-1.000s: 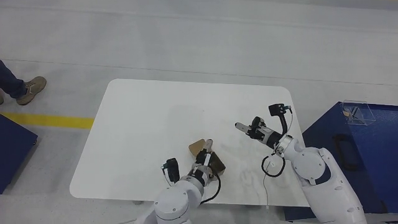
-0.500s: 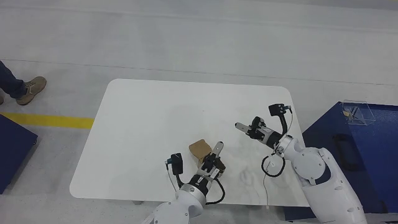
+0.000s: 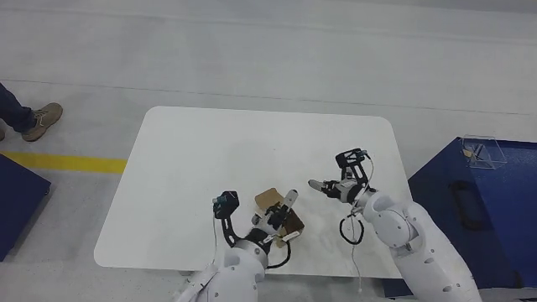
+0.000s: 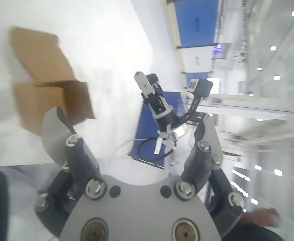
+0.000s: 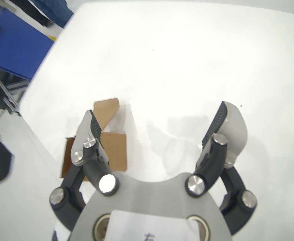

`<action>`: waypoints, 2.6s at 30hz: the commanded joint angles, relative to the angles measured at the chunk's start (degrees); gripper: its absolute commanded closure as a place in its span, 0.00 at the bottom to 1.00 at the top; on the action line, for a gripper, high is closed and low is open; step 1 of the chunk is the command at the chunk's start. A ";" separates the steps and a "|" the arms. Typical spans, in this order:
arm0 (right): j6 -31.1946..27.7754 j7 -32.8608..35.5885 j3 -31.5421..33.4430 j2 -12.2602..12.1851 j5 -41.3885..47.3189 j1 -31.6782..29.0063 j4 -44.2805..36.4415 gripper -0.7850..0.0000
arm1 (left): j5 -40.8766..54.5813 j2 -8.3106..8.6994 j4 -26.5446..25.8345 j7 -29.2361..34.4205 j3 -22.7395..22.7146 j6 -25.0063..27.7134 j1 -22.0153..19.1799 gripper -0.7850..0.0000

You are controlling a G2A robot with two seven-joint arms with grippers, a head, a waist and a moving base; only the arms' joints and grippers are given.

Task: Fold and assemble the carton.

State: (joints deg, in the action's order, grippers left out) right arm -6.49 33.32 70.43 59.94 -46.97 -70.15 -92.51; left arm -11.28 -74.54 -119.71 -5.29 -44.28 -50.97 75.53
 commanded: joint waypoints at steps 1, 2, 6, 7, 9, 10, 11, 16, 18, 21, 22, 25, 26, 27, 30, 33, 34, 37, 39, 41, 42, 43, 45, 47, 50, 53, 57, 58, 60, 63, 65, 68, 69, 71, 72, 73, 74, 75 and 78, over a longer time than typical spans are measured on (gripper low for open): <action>-0.51 0.55 -0.96 0.15 -0.76 0.18 0.79 0.00 | -8.16 0.95 1.12 6.56 -0.19 -7.03 0.02 0.00; -0.99 1.07 -1.18 0.22 0.00 0.31 1.26 0.00 | -9.54 1.24 2.41 8.63 -0.71 -7.03 0.54 0.00; -4.82 2.35 -2.22 0.28 0.54 0.04 1.77 0.00 | -16.99 1.67 7.59 17.50 -1.30 -7.03 1.38 0.00; -5.75 2.46 -2.45 0.27 0.33 -0.13 1.79 0.00 | -19.61 1.52 8.85 19.13 -1.05 -7.03 1.03 0.00; -6.67 2.74 -2.91 0.30 0.17 -0.37 2.00 0.00 | -24.32 0.89 11.84 22.35 -0.53 -7.03 0.51 0.00; -6.97 2.90 -3.27 0.34 -0.22 -0.42 2.05 0.00 | -26.54 0.42 12.85 23.80 -0.25 -7.03 0.10 0.00; -7.05 2.97 -3.55 0.38 -0.50 -0.39 2.15 0.00 | -28.32 -0.13 13.30 25.32 0.04 -7.03 -0.17 0.00; -7.22 2.85 -4.86 0.66 -1.49 -0.10 2.75 0.00 | -35.02 -3.05 14.71 31.49 -0.51 -7.03 -0.15 0.00; -7.08 2.97 -5.52 0.82 -1.80 0.15 3.11 0.00 | -37.83 -4.32 15.65 33.21 -0.84 -7.03 -0.02 0.00; -7.09 2.90 -6.49 1.06 -2.34 0.55 3.53 0.00 | -41.61 -6.27 17.24 35.73 -1.13 -7.03 0.26 0.00; -7.01 2.81 -6.75 1.13 -2.48 0.63 3.67 0.00 | -42.82 -6.91 17.61 36.38 -1.29 -7.03 0.39 0.00; -7.04 2.74 -7.51 1.34 -2.74 0.79 3.83 0.00 | -46.06 -8.70 18.26 38.76 -2.00 -7.03 0.84 0.00; -7.02 2.71 -7.69 1.40 -2.81 0.80 3.86 0.00 | -47.09 -9.26 18.39 39.39 -2.34 -7.03 1.07 0.00; -6.94 2.66 -7.87 1.45 -3.03 0.83 3.90 0.00 | -48.14 -9.80 18.61 40.00 -2.58 -7.03 1.31 0.00; -6.52 2.44 -8.29 1.61 -3.58 0.94 4.09 0.00 | -51.16 -11.36 19.49 41.70 -3.04 -7.03 1.77 0.00; -6.29 2.29 -8.49 1.73 -3.84 1.08 4.23 0.00 | -54.04 -12.86 20.85 43.20 -3.62 -7.03 1.93 0.00; -6.15 2.28 -8.55 1.77 -3.95 1.11 4.24 0.00 | -54.80 -13.36 21.12 43.70 -3.88 -7.03 1.97 0.00; -5.73 2.08 -8.67 1.89 -4.24 1.15 4.03 0.00 | -57.08 -14.72 21.65 45.23 -4.39 -7.03 2.15 0.00; -5.31 1.93 -8.68 1.97 -4.33 1.20 3.89 0.00 | -58.12 -15.60 21.63 45.92 -4.95 -7.03 2.42 0.00; -4.86 1.75 -8.70 2.05 -4.67 1.31 3.77 0.00 | -59.20 -16.43 21.72 46.47 -5.08 -7.03 2.56 0.00; -4.53 1.61 -8.70 2.10 -4.74 1.39 3.74 0.00 | -59.68 -16.84 21.78 46.66 -5.07 -7.03 2.58 0.00; -4.40 1.62 -8.77 2.16 -4.77 1.48 3.75 0.00 | -60.10 -17.23 21.98 46.88 -5.12 -7.03 2.56 0.00; -3.85 1.55 -8.87 2.30 -4.76 1.76 3.73 0.00 | -61.14 -18.04 22.54 46.80 -5.27 -7.03 2.35 0.00; -3.02 1.14 -9.12 2.45 -5.32 1.99 3.44 0.00 | -62.33 -18.95 23.18 45.81 -5.19 -7.03 2.44 0.00; -2.02 0.81 -9.59 2.71 -5.92 2.42 3.44 0.00 | -63.67 -20.36 24.37 45.07 -4.84 -7.03 2.40 0.00; -1.44 0.76 -9.66 2.89 -5.94 2.74 3.24 0.00 | -64.57 -21.79 25.52 44.73 -5.61 -7.03 2.55 0.00; -2.00 0.36 -7.27 2.60 -4.47 1.87 2.36 0.00 | -65.21 -23.21 25.36 45.42 -7.13 -7.03 2.40 0.00; -2.33 0.59 -6.32 2.43 -4.03 1.52 2.16 0.00 | -65.19 -23.36 25.34 45.52 -7.66 -7.03 2.34 0.00; -2.39 1.31 -4.36 2.10 -3.25 0.75 1.72 0.00 | -65.74 -23.68 26.27 45.67 -8.62 -7.03 2.02 0.00; -2.98 1.60 -1.72 1.60 -2.89 -0.84 0.06 0.00 | -67.13 -24.02 28.17 46.57 -8.24 -7.03 1.09 0.00; -3.64 1.98 0.04 1.25 -2.60 -2.18 -1.22 0.00 | -68.05 -24.19 29.13 47.18 -7.66 -7.03 0.57 0.00; -4.98 2.83 2.77 0.73 -1.81 -4.08 -2.87 0.00 | -68.49 -24.33 28.91 47.37 -7.55 -7.03 0.28 0.00; -5.64 3.03 3.61 0.57 -1.48 -4.66 -3.27 0.00 | -68.22 -24.35 28.08 47.08 -7.73 -7.03 0.40 0.00; -7.01 3.52 4.99 0.27 -1.33 -5.52 -3.65 0.00 | -67.72 -24.22 26.93 46.57 -8.00 -7.03 0.88 0.00; -7.61 3.82 5.49 0.16 -1.24 -5.89 -3.74 0.00 | -67.70 -24.13 26.17 46.08 -8.19 -7.03 1.18 0.00; -8.48 4.22 5.93 0.04 -0.96 -6.19 -3.80 0.00 | -67.46 -24.03 25.44 45.79 -8.38 -7.03 1.56 0.00; -9.71 4.86 6.40 -0.08 -0.30 -6.43 -3.71 0.00 | -67.35 -23.90 24.64 45.44 -8.46 -7.03 1.93 0.00; -11.30 5.84 6.89 -0.25 0.18 -6.61 -3.56 0.00 | -67.04 -23.76 23.66 45.24 -8.52 -7.03 2.35 0.00; -16.69 10.42 7.72 -0.83 0.55 -7.02 -3.14 0.00 | -65.98 -23.28 20.57 43.95 -9.11 -7.03 3.75 0.00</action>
State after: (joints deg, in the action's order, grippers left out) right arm -21.37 42.09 77.98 59.27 -46.39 -77.12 -95.77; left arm -77.51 -97.96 -98.24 39.23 -53.17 -58.00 78.82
